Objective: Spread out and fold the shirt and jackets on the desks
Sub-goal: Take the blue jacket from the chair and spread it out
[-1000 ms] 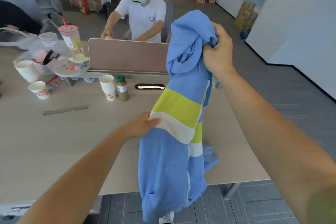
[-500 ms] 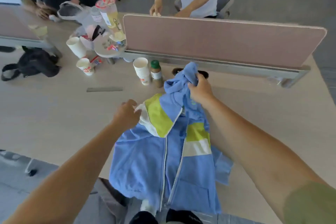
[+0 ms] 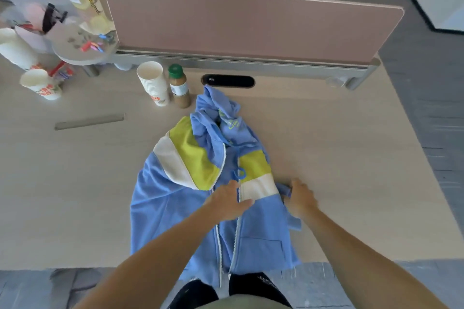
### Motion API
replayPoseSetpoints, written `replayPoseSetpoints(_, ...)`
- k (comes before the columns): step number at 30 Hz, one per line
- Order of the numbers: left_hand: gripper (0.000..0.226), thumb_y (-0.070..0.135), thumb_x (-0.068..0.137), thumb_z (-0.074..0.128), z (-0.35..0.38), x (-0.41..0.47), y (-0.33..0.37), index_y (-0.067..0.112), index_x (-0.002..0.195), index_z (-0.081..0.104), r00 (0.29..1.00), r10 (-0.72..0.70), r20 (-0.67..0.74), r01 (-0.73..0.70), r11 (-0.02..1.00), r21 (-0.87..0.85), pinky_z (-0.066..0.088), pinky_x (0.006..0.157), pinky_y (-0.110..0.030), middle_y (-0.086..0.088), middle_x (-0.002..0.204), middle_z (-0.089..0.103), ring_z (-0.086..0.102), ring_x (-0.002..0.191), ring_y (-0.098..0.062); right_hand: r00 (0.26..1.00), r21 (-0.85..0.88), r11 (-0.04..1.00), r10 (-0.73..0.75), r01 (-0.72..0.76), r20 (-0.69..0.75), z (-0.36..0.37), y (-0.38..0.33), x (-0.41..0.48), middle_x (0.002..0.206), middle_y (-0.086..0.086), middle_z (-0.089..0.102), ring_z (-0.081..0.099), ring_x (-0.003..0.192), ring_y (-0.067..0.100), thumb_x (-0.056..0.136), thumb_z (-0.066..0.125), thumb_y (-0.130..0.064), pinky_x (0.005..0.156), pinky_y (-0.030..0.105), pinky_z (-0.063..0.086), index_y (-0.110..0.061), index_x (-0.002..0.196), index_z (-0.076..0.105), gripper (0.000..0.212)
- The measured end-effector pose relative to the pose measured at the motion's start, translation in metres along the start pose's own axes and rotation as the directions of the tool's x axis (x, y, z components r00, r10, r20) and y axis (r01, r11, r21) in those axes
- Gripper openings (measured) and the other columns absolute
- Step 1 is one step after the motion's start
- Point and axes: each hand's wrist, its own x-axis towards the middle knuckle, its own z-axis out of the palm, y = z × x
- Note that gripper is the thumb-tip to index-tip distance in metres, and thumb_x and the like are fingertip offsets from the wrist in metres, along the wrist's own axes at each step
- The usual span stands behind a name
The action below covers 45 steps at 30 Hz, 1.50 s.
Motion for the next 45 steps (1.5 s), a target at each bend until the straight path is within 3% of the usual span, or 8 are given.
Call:
replayPoseSetpoints(6,0.039,0.044,0.089,0.052,0.009,0.023,0.009,0.010,0.104,0.065,0.994,-0.107,-0.027,0.108,0.994,-0.001,0.045,0.092,-0.037,-0.011,0.109,0.067,0.059,0.110,-0.031,0.971,0.165,0.970,-0.149,0.180,-0.185,-0.046,0.010,-0.024,0.062,-0.003,0.034,0.037,0.065,0.020,0.092,0.061,-0.011,0.060,0.033,0.025,-0.020,0.063,0.028,0.045)
replayPoseSetpoints(11,0.014,0.024,0.065,0.060,-0.021,0.012,0.015,0.014,0.065,0.050,0.994,-0.084,0.070,0.108,0.857,-0.504,0.031,0.054,-0.028,-0.002,0.063,0.046,0.041,0.059,-0.020,0.906,0.194,0.958,-0.117,0.211,-0.406,-0.141,0.017,-0.044,0.069,-0.004,0.046,0.045,0.070,0.020,0.092,0.062,-0.012,0.060,0.026,0.034,-0.021,0.071,0.044,0.030)
replayPoseSetpoints(18,0.027,-0.001,0.083,0.061,-0.031,0.033,0.034,0.008,0.064,0.045,0.960,-0.275,0.054,0.278,0.917,-0.286,0.028,0.047,-0.026,-0.004,0.062,0.042,0.037,0.053,-0.017,0.772,0.321,0.937,0.098,0.141,-0.628,-0.250,0.059,-0.037,0.082,0.007,0.055,0.050,0.082,0.028,0.098,0.047,-0.009,0.064,0.029,0.035,-0.013,0.101,0.060,0.013)
replayPoseSetpoints(29,0.010,0.011,0.082,0.056,-0.012,0.043,0.061,0.017,0.075,0.055,0.975,-0.111,-0.193,0.071,0.977,-0.200,0.046,0.059,-0.027,0.001,0.068,0.058,0.059,0.070,-0.026,0.967,-0.021,0.999,0.024,-0.031,-0.254,-0.171,0.111,0.073,0.119,0.015,0.061,0.058,0.113,0.038,0.093,0.055,-0.026,0.091,0.042,0.048,-0.015,0.114,0.060,0.024)
replayPoseSetpoints(36,0.020,0.032,0.083,0.048,-0.068,0.022,0.057,0.019,0.090,0.062,0.674,-0.313,-0.669,-0.046,0.886,-0.461,0.047,0.077,-0.037,0.003,0.078,0.065,0.059,0.082,-0.030,0.939,0.334,0.889,-0.343,0.312,0.035,-0.079,0.017,0.046,0.080,0.003,0.063,0.056,0.075,0.018,0.094,0.061,-0.038,0.066,0.032,0.039,-0.011,0.091,0.060,0.028)
replayPoseSetpoints(40,0.018,0.031,0.086,0.055,-0.078,0.031,0.023,0.018,0.094,0.065,0.772,-0.405,-0.489,0.172,0.875,-0.454,0.044,0.074,-0.033,-0.003,0.084,0.065,0.059,0.077,-0.027,0.927,0.405,0.844,-0.374,0.352,-0.027,-0.046,-0.016,0.034,0.089,0.013,0.056,0.049,0.076,0.017,0.089,0.061,-0.034,0.073,0.025,0.039,-0.015,0.105,0.069,0.025)
replayPoseSetpoints(42,0.024,0.046,0.080,0.064,-0.066,0.031,0.024,0.022,0.081,0.070,0.942,-0.225,-0.248,0.080,0.871,-0.485,0.048,0.073,-0.034,0.001,0.072,0.066,0.059,0.073,-0.021,0.836,0.429,0.736,-0.542,0.523,-0.089,-0.038,-0.037,0.017,0.100,0.012,0.060,0.058,0.086,0.017,0.093,0.054,-0.014,0.081,0.023,0.043,-0.012,0.126,0.067,0.036)
replayPoseSetpoints(45,0.055,0.052,0.076,0.080,-0.039,0.035,0.026,0.008,0.109,0.070,0.998,0.026,0.061,0.026,0.694,-0.720,0.054,0.088,-0.047,-0.013,0.096,0.072,0.068,0.091,-0.026,0.646,0.443,0.587,-0.763,0.678,0.023,-0.024,-0.073,-0.017,0.108,0.012,0.068,0.061,0.093,0.017,0.094,0.043,0.003,0.081,0.011,0.040,-0.002,0.131,0.062,0.042)
